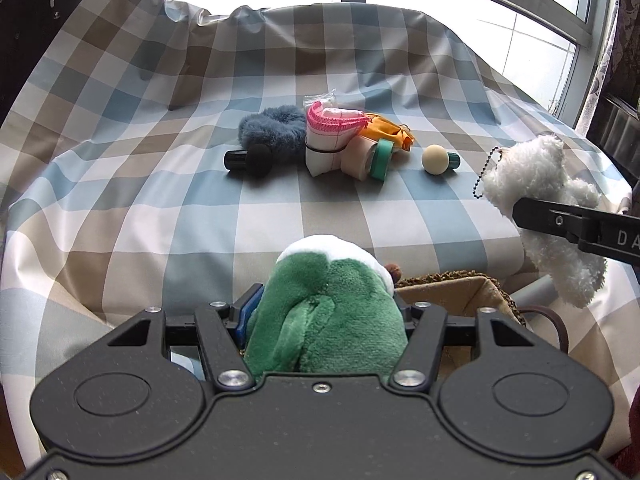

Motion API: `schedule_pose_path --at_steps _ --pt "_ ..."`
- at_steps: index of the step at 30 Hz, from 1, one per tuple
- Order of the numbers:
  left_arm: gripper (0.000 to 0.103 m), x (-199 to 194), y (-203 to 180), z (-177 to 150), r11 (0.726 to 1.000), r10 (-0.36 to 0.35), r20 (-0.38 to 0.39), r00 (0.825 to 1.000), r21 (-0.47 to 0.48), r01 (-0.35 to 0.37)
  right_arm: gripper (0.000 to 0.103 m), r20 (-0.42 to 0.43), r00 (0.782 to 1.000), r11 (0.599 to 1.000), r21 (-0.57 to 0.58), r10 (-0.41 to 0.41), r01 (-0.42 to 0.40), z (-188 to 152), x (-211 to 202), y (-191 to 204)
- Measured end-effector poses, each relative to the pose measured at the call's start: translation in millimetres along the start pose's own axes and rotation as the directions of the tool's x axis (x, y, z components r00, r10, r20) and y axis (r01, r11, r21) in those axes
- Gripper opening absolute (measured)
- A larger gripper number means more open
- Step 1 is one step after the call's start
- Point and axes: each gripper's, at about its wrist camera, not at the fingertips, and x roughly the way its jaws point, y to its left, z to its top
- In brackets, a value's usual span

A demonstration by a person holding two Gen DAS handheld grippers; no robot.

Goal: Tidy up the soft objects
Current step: 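Lift green plush with left tool while right tool carries white bear toward basket, then lower both plush toys into basket and open both tools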

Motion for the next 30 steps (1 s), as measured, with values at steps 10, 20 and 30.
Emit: schedule_pose_path --at_steps 10,20,30 --pt "0.056 -9 -11 -22 1.0 0.012 -0.07 0.998 0.002 -0.012 0.038 -0.15 0.988 0.999 -0.047 -0.027 0.02 -34 -24 13" --pt "0.056 0 -8 -33 1.0 0.022 -0.129 0.991 -0.019 -0.024 0.039 -0.246 0.968 0.996 -0.083 -0.048 0.028 -53 -27 12" --pt "0.058 -1 -7 -35 1.0 0.021 -0.139 0.99 -0.018 -0.024 0.041 -0.253 0.967 0.996 -0.093 -0.021 -0.002 -52 -24 17"
